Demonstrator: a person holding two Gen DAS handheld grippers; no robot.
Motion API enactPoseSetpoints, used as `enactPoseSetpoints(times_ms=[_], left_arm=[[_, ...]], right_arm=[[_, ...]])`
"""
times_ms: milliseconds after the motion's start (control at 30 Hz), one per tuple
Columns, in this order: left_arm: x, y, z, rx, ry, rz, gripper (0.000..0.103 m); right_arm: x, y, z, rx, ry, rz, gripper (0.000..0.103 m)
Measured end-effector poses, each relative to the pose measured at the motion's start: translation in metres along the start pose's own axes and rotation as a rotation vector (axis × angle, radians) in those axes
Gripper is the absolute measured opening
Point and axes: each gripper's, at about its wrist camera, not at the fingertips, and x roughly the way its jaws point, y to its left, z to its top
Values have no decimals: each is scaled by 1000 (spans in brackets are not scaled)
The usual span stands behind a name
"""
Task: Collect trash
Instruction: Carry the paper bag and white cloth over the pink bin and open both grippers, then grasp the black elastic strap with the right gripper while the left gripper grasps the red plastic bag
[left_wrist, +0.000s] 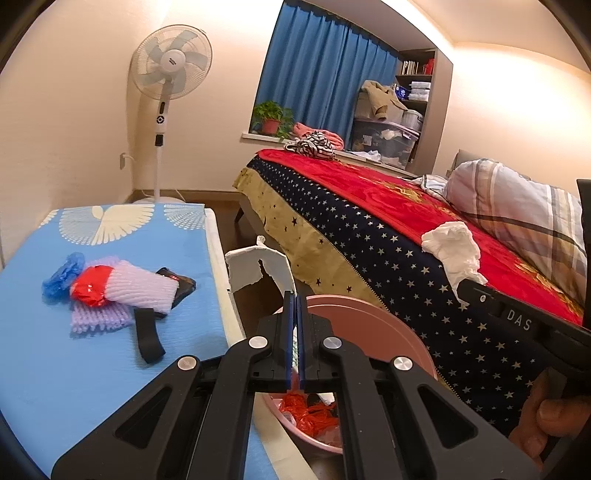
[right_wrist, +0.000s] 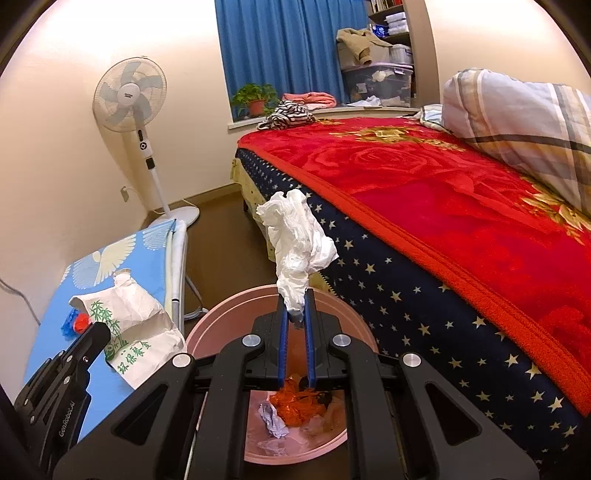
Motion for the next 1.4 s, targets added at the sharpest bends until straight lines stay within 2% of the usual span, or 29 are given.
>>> enactPoseSetpoints(times_ms=[433,567,600,633,667,800,1133,1400], left_arm=[[17,-9,-4,6,30,-32,1],[21,-10,-5,8,51,-63,2],[23,-10,-6,8,62,-65,6],[25,-9,-7,7,74,-63,17],[25,-7,-8,0,79,-61,21],[21,0,-8,-16,75,-52,23],[-8,17,-2,-24,28,-3,23],[-28,67,-2,-70,-5,125,23]], right_arm=[[10,-10,0,15,22,-22,9],[17,-9,-1,22,54,-1,15],[18,-10,-2,25,59,-1,17],[19,-10,-2,27,61,-5,26],[19,-10,-2,27,58,-12,33],[13,-7,-4,22,49,-14,34],[-1,16,-11,1,36,34,34],[5,58,-20,-33,44,130,34]])
